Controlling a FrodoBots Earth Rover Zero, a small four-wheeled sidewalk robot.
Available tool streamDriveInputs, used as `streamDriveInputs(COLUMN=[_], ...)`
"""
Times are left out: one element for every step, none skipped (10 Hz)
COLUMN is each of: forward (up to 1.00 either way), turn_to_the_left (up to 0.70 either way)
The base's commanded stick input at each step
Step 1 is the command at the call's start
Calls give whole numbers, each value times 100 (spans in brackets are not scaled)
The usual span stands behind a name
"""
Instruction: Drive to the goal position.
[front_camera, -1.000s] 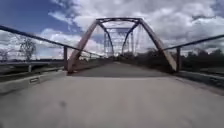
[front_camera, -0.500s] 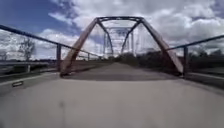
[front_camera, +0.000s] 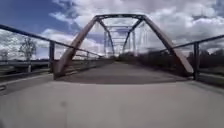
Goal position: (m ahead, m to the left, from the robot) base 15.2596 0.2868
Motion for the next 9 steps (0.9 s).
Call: streamDriveInputs(forward=[100, 100, 100, 100, 100, 100, 100, 100, 100], turn_to_the_left=[-34, -33, -24, -2, 0, 0, 0, 0, 0])
